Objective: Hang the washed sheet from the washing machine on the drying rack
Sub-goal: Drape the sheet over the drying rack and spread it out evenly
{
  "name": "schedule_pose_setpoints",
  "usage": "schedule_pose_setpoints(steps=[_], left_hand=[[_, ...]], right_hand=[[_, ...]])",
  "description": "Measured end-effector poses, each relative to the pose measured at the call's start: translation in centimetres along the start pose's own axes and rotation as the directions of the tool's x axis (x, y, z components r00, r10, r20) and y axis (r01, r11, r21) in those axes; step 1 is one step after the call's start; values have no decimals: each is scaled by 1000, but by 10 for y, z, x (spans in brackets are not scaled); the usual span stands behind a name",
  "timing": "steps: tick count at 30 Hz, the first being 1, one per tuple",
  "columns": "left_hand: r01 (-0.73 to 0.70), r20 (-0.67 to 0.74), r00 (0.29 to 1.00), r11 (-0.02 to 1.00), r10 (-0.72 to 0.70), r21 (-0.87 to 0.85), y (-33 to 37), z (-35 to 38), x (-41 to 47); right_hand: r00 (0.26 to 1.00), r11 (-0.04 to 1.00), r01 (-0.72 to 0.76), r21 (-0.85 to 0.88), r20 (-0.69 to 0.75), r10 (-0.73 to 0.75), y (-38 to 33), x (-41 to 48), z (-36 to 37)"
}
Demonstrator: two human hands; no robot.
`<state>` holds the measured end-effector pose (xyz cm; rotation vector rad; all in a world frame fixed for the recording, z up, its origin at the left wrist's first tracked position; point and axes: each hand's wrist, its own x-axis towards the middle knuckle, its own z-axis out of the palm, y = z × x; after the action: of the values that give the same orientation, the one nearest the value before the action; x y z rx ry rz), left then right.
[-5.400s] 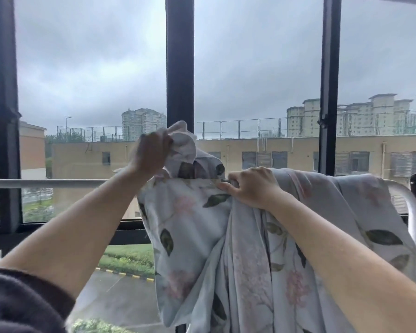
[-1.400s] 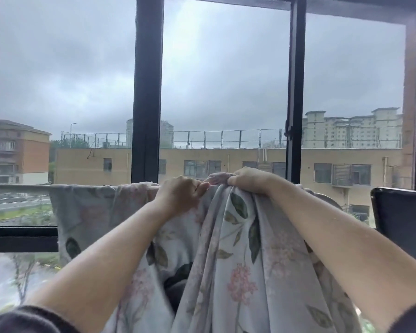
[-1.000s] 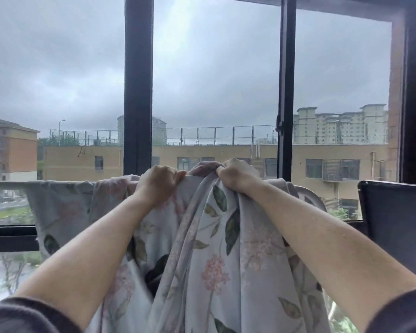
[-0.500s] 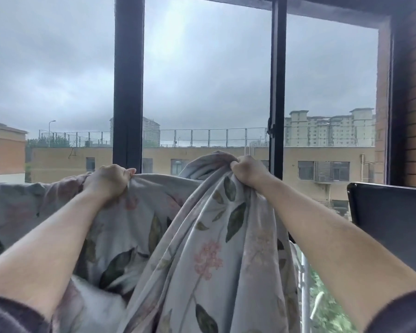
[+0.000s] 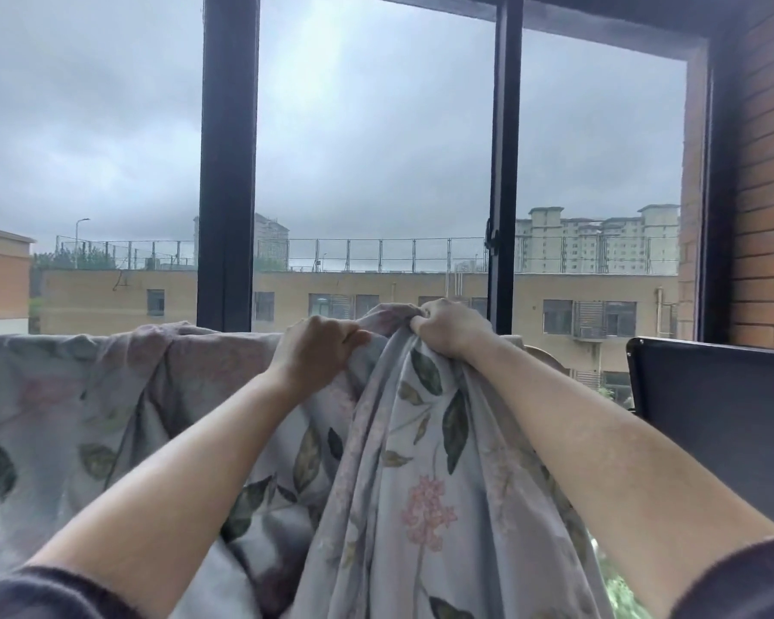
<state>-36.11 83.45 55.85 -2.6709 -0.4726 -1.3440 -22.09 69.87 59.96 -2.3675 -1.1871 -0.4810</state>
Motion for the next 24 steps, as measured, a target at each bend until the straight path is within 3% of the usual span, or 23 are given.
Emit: schedule_pose_setpoints(steps=[3,10,12,17,19,21,24], left_hand=[[26,-56,998,998,-28,-49,-8,-3,-1],[264,-229,938,965,-260,-16,-82,-32,0],[358,-207,918,932,-339,58,-89,-39,1],[526,7,842,824,-539,209,-85,-36,5],[447,28,885,865,-465,228,-74,-33,5],[270,20,960,939,-280,213,-52,-27,4],[73,54,995,979,-84,190,-18,-15,-2]], right_hand=[[996,998,-48,49,-70,51,-4,3,0],[979,982,-100,160,-158,125,-12,15,-22],[982,980,-79,183,-152,107,-19,16,-20],[1000,992,-2,124,-11,3,-25,8,10],[999,995,38,96,-11,-37,-27,7,14],[998,994,60,88,-12,-59,-29,7,13],[998,994,63,87,-13,-63,-27,6,12]])
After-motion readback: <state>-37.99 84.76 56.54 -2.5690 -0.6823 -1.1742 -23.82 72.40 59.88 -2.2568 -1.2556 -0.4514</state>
